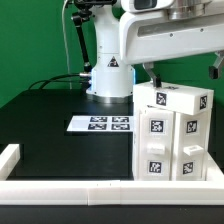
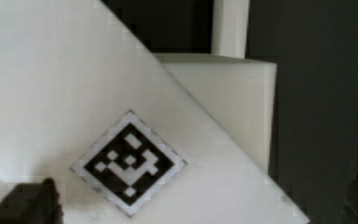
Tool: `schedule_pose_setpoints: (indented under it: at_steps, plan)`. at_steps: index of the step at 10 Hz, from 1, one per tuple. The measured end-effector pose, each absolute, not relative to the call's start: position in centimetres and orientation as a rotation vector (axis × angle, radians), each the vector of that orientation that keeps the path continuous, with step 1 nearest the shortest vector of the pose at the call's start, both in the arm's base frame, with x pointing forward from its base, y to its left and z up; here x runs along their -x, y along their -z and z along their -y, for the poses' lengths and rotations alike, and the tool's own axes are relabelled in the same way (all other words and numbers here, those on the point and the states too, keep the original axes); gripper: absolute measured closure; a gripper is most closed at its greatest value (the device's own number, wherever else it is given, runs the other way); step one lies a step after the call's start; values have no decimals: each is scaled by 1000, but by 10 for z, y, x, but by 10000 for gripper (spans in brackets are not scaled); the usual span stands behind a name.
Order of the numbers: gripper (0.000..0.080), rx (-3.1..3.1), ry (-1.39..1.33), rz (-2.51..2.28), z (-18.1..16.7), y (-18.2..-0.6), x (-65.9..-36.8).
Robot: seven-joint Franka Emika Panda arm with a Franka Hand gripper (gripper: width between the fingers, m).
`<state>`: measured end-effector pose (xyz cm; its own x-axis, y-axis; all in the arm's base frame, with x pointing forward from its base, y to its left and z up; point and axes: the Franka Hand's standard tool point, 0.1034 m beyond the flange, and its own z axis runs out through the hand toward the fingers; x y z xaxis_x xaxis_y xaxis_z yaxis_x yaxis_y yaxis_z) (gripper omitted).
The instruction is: Assemble cabinet
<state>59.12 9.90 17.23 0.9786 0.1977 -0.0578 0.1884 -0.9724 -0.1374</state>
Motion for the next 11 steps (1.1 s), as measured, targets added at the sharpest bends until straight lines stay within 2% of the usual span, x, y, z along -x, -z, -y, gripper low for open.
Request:
schedule_pose_setpoints:
  at_steps: [3, 6, 11]
  plan:
    - [2, 2943, -64, 738, -95, -173, -595]
    - [2, 2934, -65, 766, -90, -171, -594]
    - [2, 2946, -33, 769, -86, -152, -585]
